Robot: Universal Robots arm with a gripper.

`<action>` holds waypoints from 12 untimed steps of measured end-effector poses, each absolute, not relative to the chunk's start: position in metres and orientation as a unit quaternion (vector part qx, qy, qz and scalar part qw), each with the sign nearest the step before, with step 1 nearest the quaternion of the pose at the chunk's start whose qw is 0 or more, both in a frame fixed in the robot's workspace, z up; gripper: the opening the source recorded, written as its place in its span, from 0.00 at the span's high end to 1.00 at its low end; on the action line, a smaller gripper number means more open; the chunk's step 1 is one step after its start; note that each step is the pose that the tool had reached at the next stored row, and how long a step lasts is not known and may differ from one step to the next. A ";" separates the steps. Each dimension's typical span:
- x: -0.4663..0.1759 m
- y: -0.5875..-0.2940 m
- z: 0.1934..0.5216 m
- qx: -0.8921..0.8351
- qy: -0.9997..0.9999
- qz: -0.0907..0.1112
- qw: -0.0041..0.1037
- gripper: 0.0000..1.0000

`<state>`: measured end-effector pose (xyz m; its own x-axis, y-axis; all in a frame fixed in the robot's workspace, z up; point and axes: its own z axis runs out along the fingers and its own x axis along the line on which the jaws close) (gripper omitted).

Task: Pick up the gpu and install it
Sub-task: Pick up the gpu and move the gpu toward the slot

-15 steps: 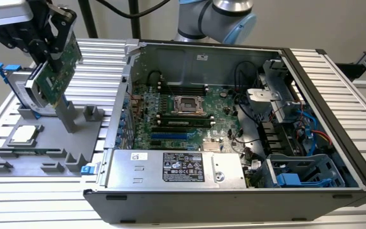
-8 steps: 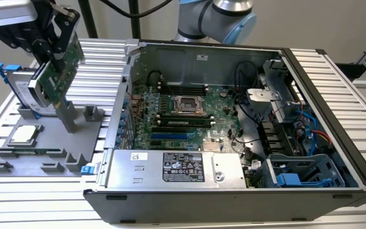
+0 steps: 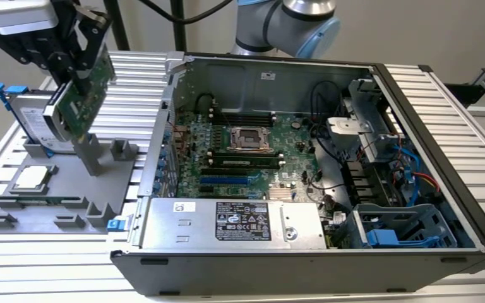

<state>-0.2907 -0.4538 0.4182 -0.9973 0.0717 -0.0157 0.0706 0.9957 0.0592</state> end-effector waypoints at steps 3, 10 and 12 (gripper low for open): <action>-0.288 -0.454 0.418 0.036 0.999 0.029 0.009 1.00; -0.283 -0.454 0.418 0.038 0.999 0.029 0.009 1.00; -0.282 -0.454 0.418 0.038 0.999 0.029 0.009 1.00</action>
<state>-0.2817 -0.4536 0.4182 -0.9969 0.0766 -0.0158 0.0756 0.9954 0.0593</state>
